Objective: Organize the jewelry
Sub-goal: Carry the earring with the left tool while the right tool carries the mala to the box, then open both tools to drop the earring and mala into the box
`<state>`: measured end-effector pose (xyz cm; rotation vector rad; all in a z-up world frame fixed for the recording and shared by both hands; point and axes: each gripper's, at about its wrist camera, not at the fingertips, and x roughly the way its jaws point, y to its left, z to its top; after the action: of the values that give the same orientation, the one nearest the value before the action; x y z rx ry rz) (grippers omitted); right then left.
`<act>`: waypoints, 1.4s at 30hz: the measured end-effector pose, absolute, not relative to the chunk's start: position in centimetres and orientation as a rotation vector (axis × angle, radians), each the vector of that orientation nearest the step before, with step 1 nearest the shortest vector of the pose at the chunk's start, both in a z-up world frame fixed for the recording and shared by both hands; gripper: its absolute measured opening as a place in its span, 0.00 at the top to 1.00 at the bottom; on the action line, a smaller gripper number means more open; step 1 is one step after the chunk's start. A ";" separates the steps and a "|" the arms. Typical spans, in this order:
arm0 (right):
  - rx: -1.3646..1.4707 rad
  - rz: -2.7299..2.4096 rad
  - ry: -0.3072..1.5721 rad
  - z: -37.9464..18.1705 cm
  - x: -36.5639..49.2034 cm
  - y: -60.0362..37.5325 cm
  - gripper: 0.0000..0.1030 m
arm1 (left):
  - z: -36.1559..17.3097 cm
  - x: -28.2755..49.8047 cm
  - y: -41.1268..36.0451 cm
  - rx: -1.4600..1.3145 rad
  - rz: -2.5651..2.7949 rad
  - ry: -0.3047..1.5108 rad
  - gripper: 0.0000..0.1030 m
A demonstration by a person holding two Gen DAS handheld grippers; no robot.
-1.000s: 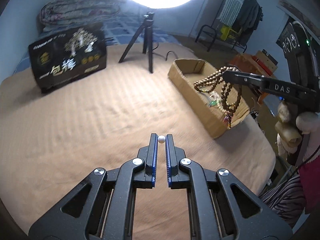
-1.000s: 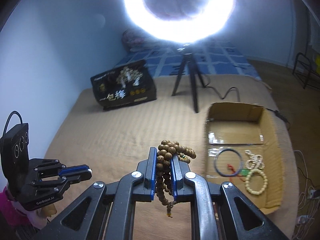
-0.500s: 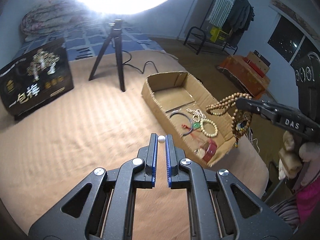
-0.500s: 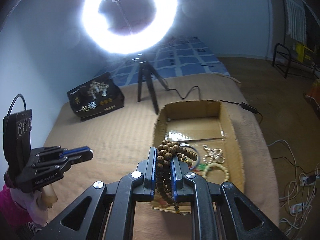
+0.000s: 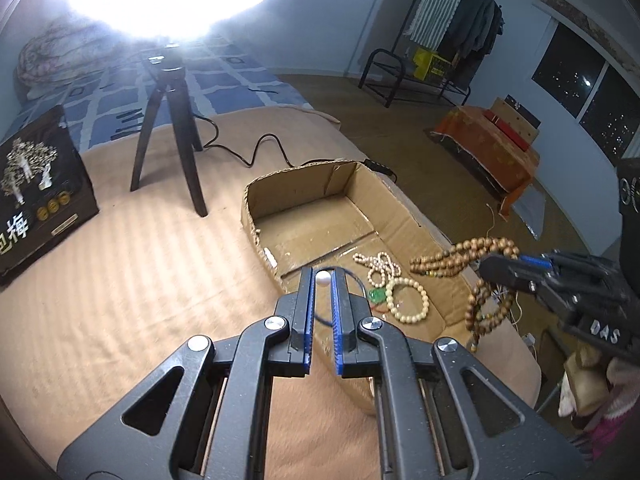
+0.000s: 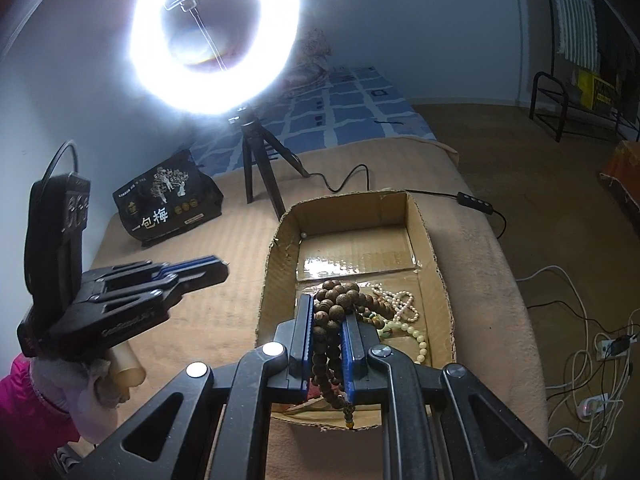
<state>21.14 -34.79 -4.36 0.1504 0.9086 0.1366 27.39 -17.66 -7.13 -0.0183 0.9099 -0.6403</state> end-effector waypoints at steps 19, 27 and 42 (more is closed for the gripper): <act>0.119 0.108 0.957 -6.8 22.5 -36.0 0.90 | -8.8 31.7 -20.7 0.003 -0.575 0.929 0.94; 0.109 0.108 0.967 -7.1 22.7 -35.8 0.90 | -8.7 32.3 -21.2 0.014 -0.565 0.922 0.94; 0.060 0.101 0.953 -7.0 22.5 -34.9 0.59 | -8.1 31.9 -21.4 0.039 -0.527 0.883 0.48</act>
<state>22.51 -34.92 -7.01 0.0595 0.9530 0.1009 31.90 -21.45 -8.07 0.0390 0.8831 -0.5273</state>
